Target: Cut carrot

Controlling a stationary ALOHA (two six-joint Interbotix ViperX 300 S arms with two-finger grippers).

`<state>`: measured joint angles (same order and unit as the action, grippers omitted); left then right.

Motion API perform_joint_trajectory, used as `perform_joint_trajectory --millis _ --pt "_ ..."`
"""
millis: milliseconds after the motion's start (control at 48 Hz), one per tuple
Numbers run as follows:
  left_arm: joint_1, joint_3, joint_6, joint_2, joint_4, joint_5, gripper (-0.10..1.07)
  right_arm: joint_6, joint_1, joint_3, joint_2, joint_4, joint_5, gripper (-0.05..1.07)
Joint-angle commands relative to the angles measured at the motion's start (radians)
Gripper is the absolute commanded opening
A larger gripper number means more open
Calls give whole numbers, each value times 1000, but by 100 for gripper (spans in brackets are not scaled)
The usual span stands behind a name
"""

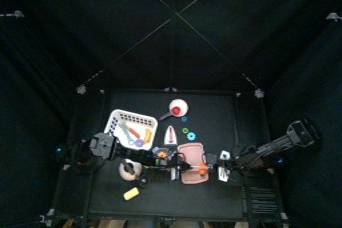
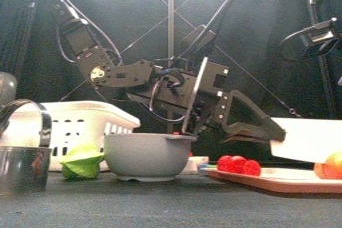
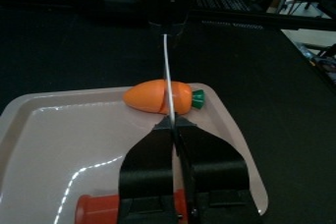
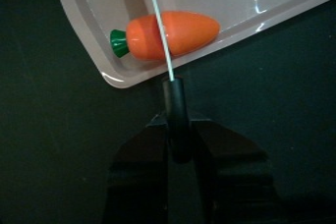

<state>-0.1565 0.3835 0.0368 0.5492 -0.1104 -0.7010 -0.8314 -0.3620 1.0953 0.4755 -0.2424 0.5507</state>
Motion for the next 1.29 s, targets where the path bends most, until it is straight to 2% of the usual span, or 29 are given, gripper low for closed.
perform_joint_trajectory --millis 0,1000,1271 --pt "-14 -17 2 -11 -2 6 29 -8 18 -8 0 -8 -12 45" --pt "-14 -17 2 -6 -12 25 29 -3 18 -12 -34 -12 -49 45" --pt "-14 -11 0 -81 9 26 29 3 18 -60 17 -71 -37 44"
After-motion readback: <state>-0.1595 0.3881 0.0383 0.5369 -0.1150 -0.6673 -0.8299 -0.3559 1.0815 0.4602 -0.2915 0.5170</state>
